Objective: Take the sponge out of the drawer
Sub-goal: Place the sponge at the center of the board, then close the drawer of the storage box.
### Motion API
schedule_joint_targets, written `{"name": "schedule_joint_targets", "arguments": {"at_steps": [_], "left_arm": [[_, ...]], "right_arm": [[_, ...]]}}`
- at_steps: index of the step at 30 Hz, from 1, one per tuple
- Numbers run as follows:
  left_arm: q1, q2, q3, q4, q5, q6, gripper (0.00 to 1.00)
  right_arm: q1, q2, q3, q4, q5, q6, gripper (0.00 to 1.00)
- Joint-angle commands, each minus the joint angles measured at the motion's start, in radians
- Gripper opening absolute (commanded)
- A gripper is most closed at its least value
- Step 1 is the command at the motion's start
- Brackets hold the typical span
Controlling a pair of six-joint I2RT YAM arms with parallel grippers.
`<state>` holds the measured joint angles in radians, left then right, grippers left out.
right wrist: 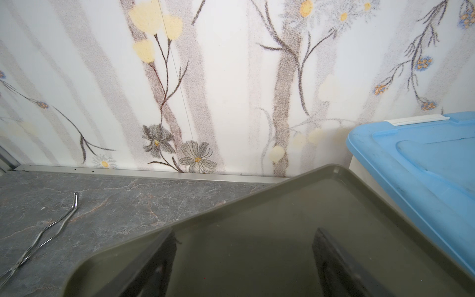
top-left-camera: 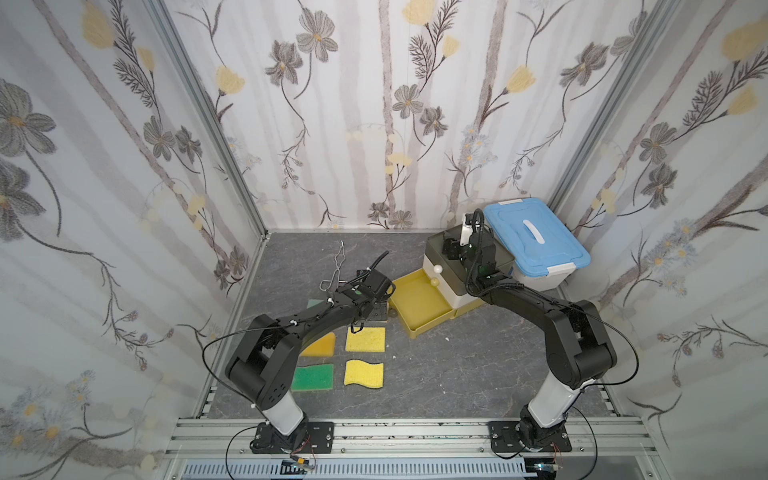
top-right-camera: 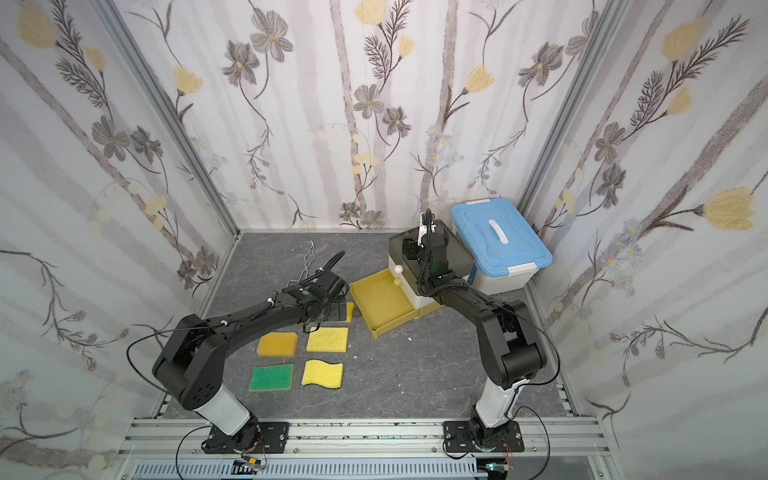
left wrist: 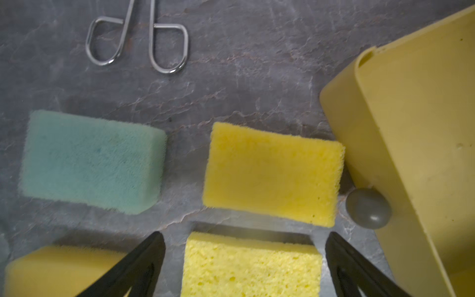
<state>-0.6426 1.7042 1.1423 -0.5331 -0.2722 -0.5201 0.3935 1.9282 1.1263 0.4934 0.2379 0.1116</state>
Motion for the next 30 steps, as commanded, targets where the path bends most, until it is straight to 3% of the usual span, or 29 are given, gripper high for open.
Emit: {"name": "schedule_joint_targets", "arguments": {"at_steps": [1, 13, 21, 30], "left_arm": [[0.000, 0.079, 0.069, 0.006, -0.004, 0.068, 1.00], [-0.001, 0.175, 0.102, 0.254, 0.098, 0.163, 1.00], [0.000, 0.269, 0.200, 0.394, 0.253, 0.213, 1.00], [-0.001, 0.352, 0.202, 0.633, 0.436, 0.167, 1.00]], "right_arm": [[0.002, 0.041, -0.024, -0.426, -0.083, 0.129, 0.85], [0.002, 0.049, -0.020, -0.432, -0.096, 0.124, 0.85], [0.002, 0.051, -0.019, -0.443, -0.094, 0.125, 0.85], [0.002, 0.055, -0.011, -0.457, -0.087, 0.133, 0.85]]}}
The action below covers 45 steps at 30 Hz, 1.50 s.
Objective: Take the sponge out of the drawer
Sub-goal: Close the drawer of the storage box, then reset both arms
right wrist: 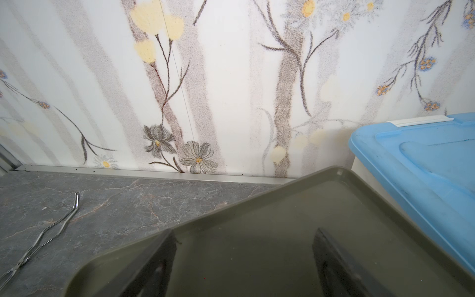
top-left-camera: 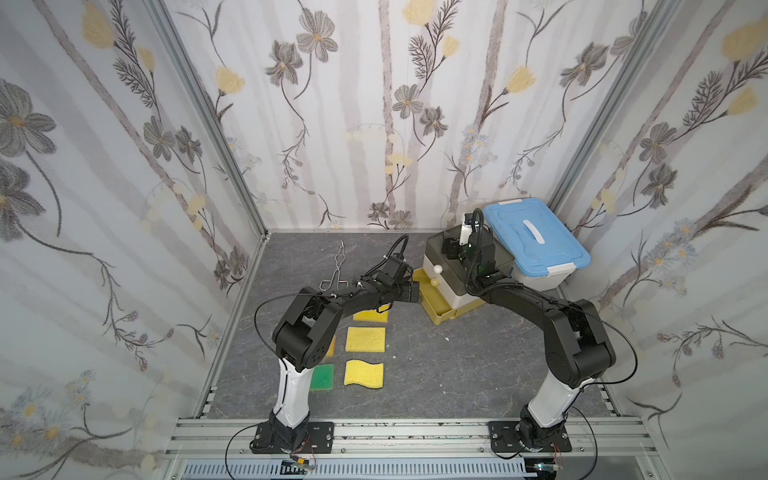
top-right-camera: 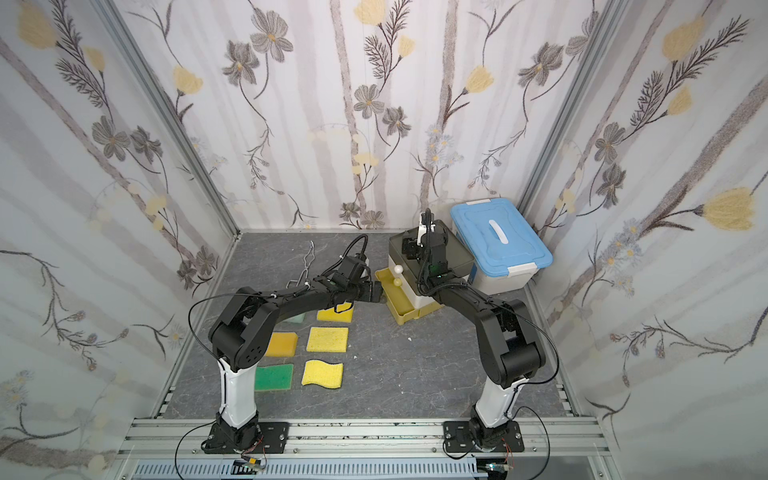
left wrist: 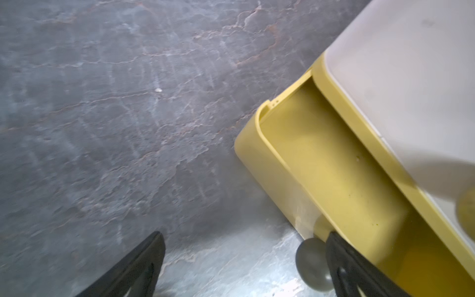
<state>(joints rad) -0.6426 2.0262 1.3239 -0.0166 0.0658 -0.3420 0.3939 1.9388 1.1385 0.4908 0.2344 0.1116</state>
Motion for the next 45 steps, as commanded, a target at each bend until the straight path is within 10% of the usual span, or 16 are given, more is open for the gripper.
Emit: {"name": "schedule_joint_targets", "arguments": {"at_steps": [1, 25, 45], "left_arm": [[-0.002, 0.049, 0.037, 0.120, 0.112, -0.009, 1.00], [-0.003, 0.141, 0.086, 0.257, 0.179, -0.005, 1.00], [0.040, -0.690, -0.444, 0.016, -0.214, 0.195, 1.00]], "right_arm": [[0.002, 0.042, -0.023, -0.455, -0.083, 0.133, 0.85], [0.002, 0.005, -0.025, -0.481, -0.040, 0.160, 0.90], [-0.005, -0.390, -0.083, -0.374, 0.145, 0.127, 1.00]]}}
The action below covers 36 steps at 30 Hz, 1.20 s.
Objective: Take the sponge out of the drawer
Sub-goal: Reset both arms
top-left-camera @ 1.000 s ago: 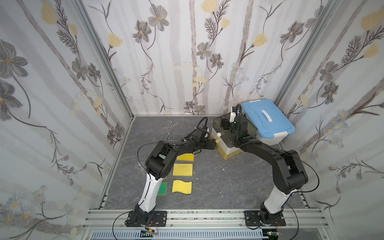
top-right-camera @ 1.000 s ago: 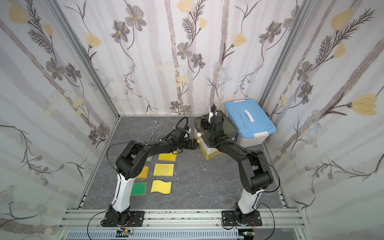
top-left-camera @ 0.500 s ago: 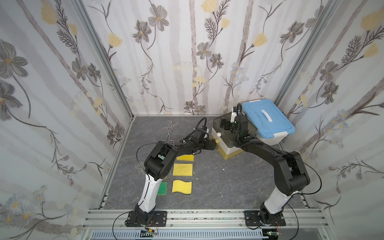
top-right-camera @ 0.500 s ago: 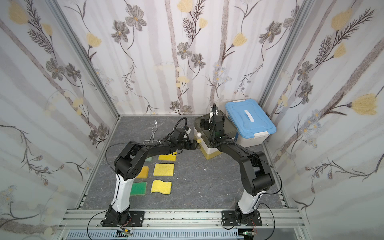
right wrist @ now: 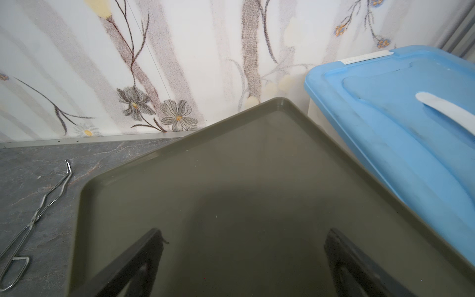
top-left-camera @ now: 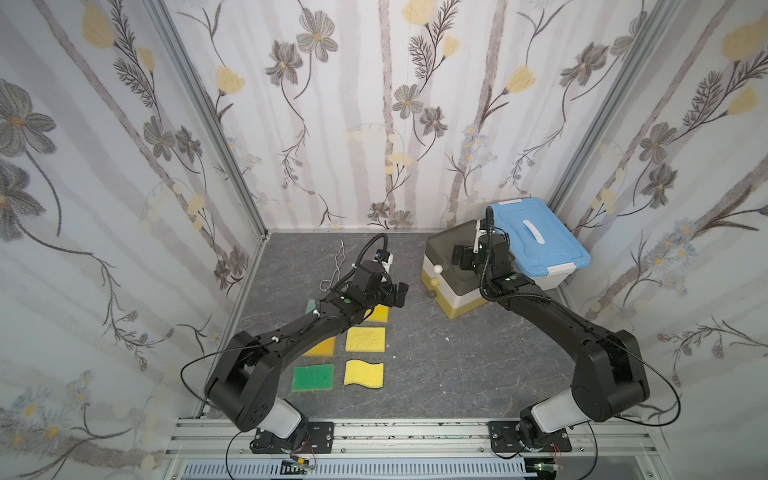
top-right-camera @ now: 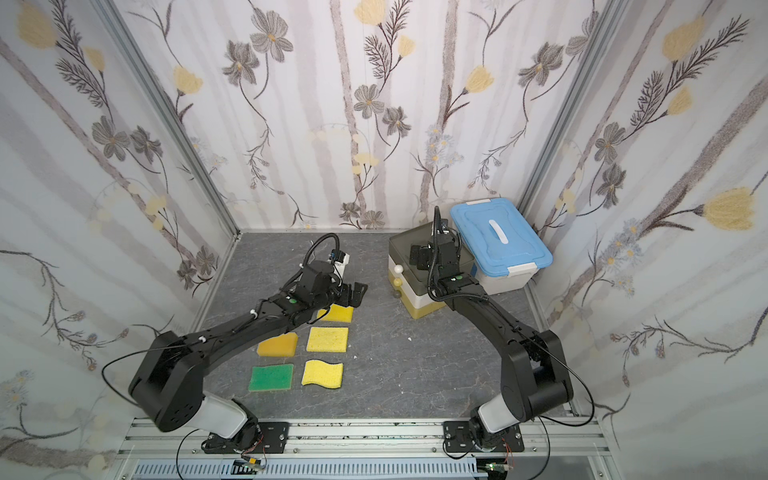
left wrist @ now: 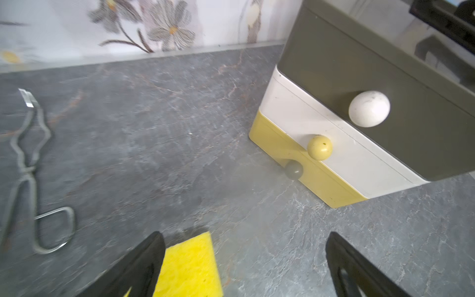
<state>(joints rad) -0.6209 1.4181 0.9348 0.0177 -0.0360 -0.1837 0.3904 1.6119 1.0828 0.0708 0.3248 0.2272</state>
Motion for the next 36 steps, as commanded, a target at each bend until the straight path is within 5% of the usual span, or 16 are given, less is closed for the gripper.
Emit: {"name": "schedule_joint_targets", "arguments": {"at_steps": [1, 10, 13, 16, 21, 26, 33, 36], "left_arm": [[0.035, -0.139, -0.094, -0.014, -0.152, 0.032, 1.00], [0.180, -0.562, -0.476, 0.225, -0.595, 0.117, 1.00], [0.241, -0.627, -0.606, 0.389, -0.678, 0.149, 1.00], [0.300, -0.649, -0.733, 0.556, -0.644, 0.184, 1.00], [0.403, -0.517, -0.760, 0.640, -0.576, 0.147, 1.00], [0.470, -0.174, -0.771, 0.993, -0.458, 0.148, 1.00], [0.472, 0.147, -0.725, 1.304, -0.374, 0.247, 1.00], [0.479, 0.130, -0.714, 1.243, -0.330, 0.236, 1.00]], "right_arm": [[-0.002, -0.100, -0.053, 0.064, 0.076, 0.008, 1.00], [-0.017, -0.450, -0.392, 0.164, 0.401, 0.078, 1.00], [-0.044, -0.533, -0.472, 0.115, 0.487, 0.148, 1.00], [-0.058, -0.560, -0.507, 0.005, 0.586, 0.211, 1.00], [-0.060, -0.600, -0.657, 0.176, 0.650, 0.125, 1.00], [-0.076, -0.646, -0.832, 0.520, 0.612, -0.027, 1.00], [-0.158, -0.610, -0.876, 0.543, 0.596, -0.012, 1.00], [-0.175, -0.577, -0.899, 0.637, 0.566, -0.027, 1.00]]}}
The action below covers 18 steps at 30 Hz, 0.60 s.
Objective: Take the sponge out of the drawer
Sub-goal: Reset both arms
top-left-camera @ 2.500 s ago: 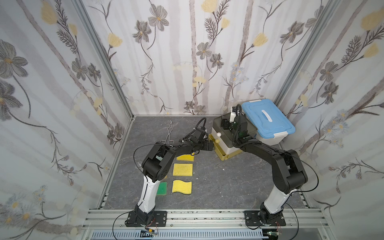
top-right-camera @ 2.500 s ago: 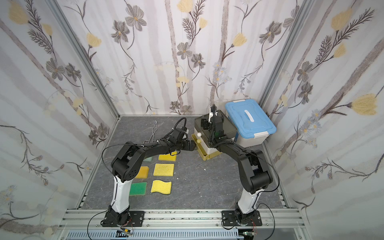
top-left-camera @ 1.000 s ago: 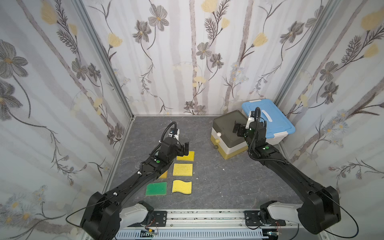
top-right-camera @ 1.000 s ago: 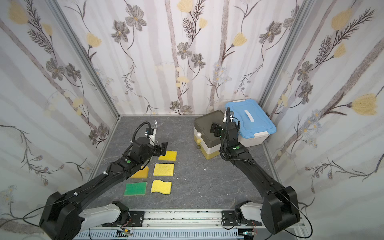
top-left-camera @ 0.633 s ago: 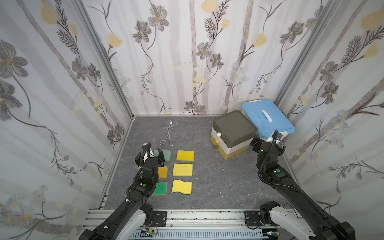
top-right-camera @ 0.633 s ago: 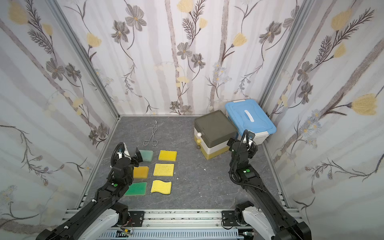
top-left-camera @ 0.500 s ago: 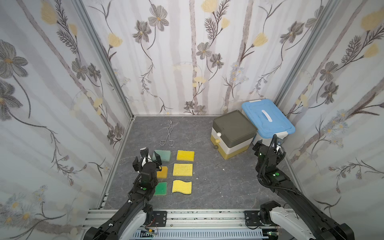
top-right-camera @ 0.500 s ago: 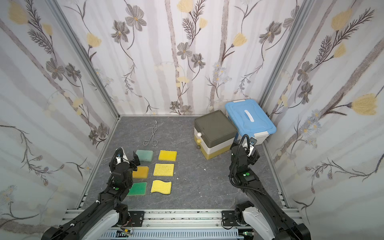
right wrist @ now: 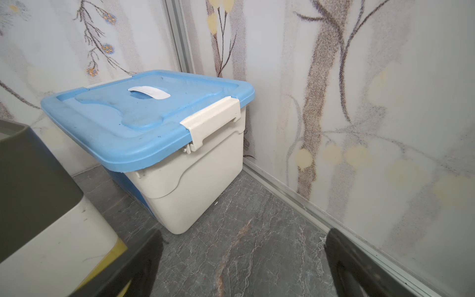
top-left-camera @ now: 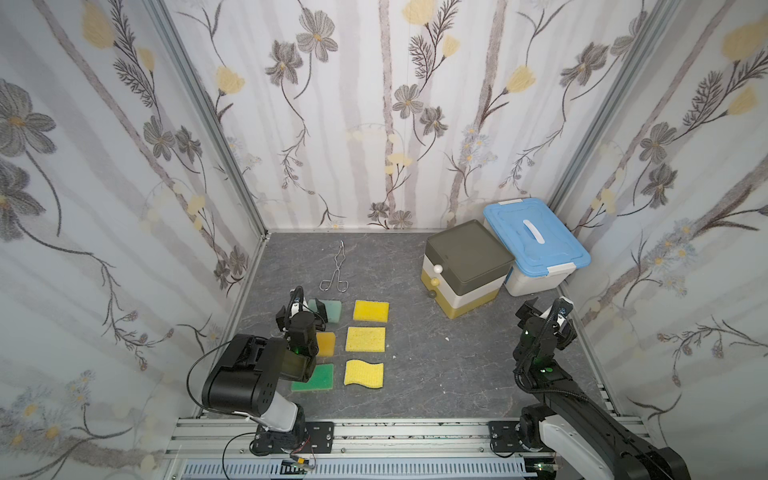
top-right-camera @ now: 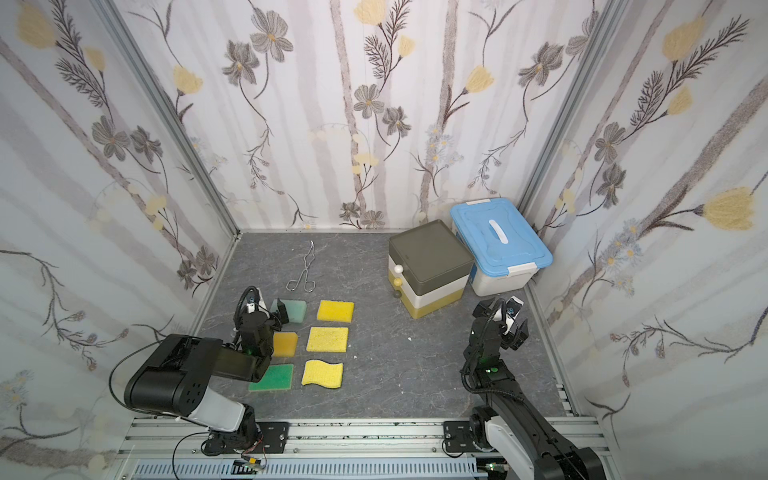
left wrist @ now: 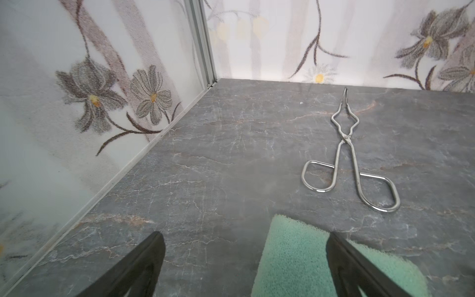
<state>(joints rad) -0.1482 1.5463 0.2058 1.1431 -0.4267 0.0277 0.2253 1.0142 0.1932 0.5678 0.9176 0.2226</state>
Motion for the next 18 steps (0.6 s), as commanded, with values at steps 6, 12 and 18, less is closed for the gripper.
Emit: {"name": "schedule_joint_targets", "arguments": {"at_steps": [6, 12, 18], "left_arm": [[0.063, 0.031, 0.142, -0.128, 0.160, -0.018, 1.00], [0.116, 0.032, 0.161, -0.167, 0.201, -0.067, 1.00], [0.117, 0.028, 0.165, -0.178, 0.201, -0.069, 1.00]], "right_arm": [[-0.024, 0.165, -0.009, 0.304, -0.052, -0.067, 1.00], [-0.038, 0.283, -0.003, 0.504, -0.111, -0.148, 1.00], [-0.066, 0.406, 0.004, 0.660, -0.313, -0.182, 1.00]]}}
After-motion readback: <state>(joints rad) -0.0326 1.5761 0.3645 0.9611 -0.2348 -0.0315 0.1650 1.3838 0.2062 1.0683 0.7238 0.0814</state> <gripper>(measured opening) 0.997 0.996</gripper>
